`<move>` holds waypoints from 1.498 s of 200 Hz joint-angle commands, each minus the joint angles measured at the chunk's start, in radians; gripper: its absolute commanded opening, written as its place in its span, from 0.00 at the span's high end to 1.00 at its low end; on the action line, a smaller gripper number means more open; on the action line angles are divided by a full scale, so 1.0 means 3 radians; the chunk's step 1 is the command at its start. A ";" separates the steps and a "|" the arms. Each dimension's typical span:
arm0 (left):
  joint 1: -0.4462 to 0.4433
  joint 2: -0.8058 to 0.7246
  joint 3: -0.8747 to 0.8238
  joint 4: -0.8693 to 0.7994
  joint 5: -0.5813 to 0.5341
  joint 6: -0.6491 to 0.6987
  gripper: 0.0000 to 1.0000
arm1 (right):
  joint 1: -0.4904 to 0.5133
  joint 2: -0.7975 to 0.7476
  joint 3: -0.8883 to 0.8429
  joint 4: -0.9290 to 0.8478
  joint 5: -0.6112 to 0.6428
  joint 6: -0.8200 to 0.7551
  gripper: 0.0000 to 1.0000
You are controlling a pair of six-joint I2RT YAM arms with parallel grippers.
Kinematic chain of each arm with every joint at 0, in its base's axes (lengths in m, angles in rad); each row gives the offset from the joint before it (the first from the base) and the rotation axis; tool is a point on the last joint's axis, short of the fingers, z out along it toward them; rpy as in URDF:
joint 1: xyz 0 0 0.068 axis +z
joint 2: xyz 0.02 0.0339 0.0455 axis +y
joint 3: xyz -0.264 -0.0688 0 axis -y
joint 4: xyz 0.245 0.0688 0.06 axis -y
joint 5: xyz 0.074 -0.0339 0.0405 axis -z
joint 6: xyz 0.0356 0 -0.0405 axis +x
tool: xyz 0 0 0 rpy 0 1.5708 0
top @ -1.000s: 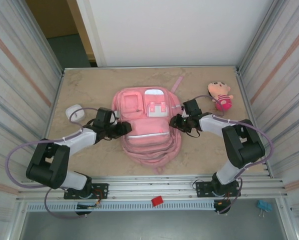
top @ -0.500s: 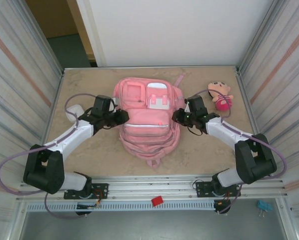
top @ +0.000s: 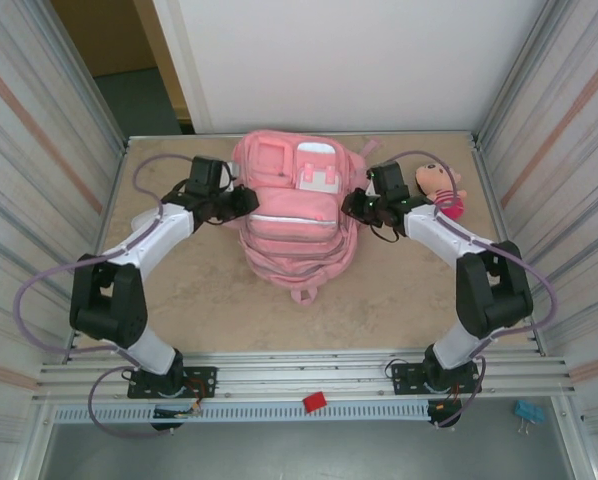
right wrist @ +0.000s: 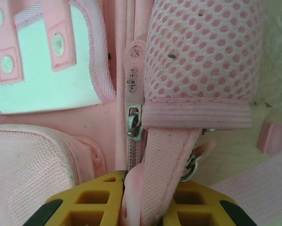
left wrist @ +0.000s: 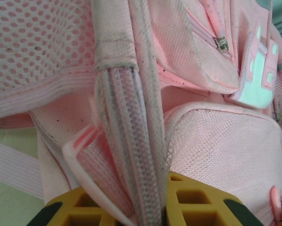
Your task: Pack the student bag
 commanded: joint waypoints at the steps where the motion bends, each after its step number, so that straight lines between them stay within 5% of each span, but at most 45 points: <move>1: -0.0032 0.0015 -0.0105 0.0423 0.0259 -0.0019 0.80 | 0.0060 0.0013 -0.0037 0.0355 -0.0192 0.0098 0.92; 31: -0.0016 0.0182 -0.0302 0.0459 0.0226 -0.0034 0.72 | 0.0067 0.0095 -0.0106 0.0209 -0.0133 0.0110 0.81; 50: -0.0011 0.0242 -0.0431 0.0497 0.0136 -0.0070 0.59 | 0.0067 0.0128 -0.0137 0.0028 -0.0029 0.0092 0.59; 74: -0.0005 0.0083 -0.0483 0.0446 -0.0021 -0.0055 0.28 | 0.0075 -0.0018 -0.0123 -0.0259 0.0168 0.0007 0.35; 117: -0.0002 -0.0733 -0.0339 -0.0002 -0.0614 0.0300 0.04 | 0.0039 -0.0839 -0.0030 -0.0956 0.0680 -0.0181 0.00; 175: -0.0009 -0.2107 -0.0921 0.0281 -0.1753 0.0958 0.01 | -0.0223 -0.2062 -0.0341 -0.1031 0.1181 -0.0538 0.01; 212: -0.0012 -0.2721 -0.1880 0.1178 -0.2613 0.1472 0.01 | -0.0370 -0.2513 -0.0996 -0.0105 0.1412 -0.1158 0.01; 250: -0.0011 -0.2852 -0.2696 0.2188 -0.2655 0.1842 0.01 | -0.0470 -0.2469 -0.1482 0.0625 0.1508 -0.1662 0.01; 299: -0.0011 -0.1972 -0.3213 0.3371 -0.2238 0.2448 0.01 | -0.0599 -0.1652 -0.2098 0.1814 0.1168 -0.1958 0.01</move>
